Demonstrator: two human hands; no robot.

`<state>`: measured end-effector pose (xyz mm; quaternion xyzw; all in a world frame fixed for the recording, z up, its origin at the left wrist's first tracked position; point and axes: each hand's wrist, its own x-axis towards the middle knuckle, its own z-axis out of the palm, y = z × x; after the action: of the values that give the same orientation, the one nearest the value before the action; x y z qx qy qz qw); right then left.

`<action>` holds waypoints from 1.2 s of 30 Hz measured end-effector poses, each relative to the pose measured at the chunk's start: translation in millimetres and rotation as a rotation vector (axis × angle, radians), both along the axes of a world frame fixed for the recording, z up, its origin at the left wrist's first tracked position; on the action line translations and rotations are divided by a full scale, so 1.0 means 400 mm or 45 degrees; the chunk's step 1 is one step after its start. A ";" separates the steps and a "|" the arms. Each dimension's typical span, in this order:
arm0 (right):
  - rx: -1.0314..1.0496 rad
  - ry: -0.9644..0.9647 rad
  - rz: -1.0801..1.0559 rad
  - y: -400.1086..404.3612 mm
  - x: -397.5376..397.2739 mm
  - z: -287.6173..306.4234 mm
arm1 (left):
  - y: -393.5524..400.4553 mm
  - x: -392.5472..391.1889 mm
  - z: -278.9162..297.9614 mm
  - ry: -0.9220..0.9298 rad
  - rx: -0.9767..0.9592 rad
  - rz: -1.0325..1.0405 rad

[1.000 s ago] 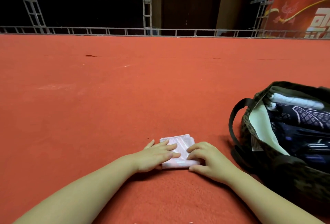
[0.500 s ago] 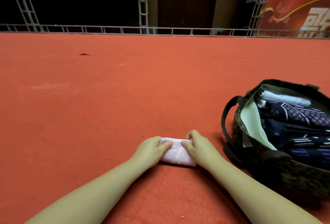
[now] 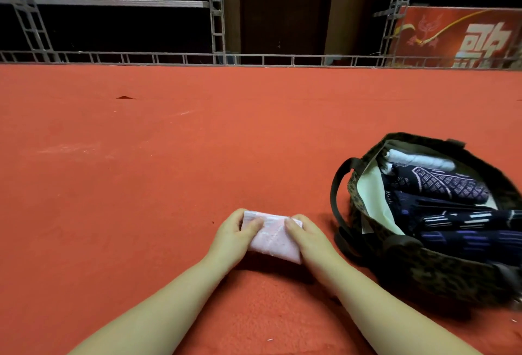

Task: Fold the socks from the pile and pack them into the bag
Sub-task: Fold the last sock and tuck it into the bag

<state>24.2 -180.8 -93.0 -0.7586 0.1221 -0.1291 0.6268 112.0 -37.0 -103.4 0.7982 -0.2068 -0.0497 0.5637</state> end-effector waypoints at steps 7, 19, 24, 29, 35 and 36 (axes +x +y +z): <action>-0.368 -0.165 -0.296 -0.112 -0.089 0.242 | -0.166 -0.053 0.206 0.016 -0.324 -0.035; -0.200 0.258 -0.504 -0.507 -0.294 0.430 | -0.516 -0.188 0.365 0.271 -0.112 -0.576; -0.358 0.408 -0.425 -0.587 -0.329 0.384 | -0.579 -0.198 0.327 0.141 0.143 -0.577; -0.552 0.566 -0.395 -0.618 -0.301 0.345 | -0.551 -0.218 0.318 -0.133 -0.118 -0.520; -0.638 0.715 -0.327 -0.625 -0.300 0.354 | -0.500 -0.276 0.297 -0.345 0.525 -0.976; -0.651 0.666 -0.346 -0.624 -0.300 0.350 | -0.501 -0.277 0.291 -0.370 0.562 -0.968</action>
<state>-95.8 -430.4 47.0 -0.8745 0.3411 -0.0394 0.3426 1.2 -237.5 13.2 0.7653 -0.5462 -0.1833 0.2871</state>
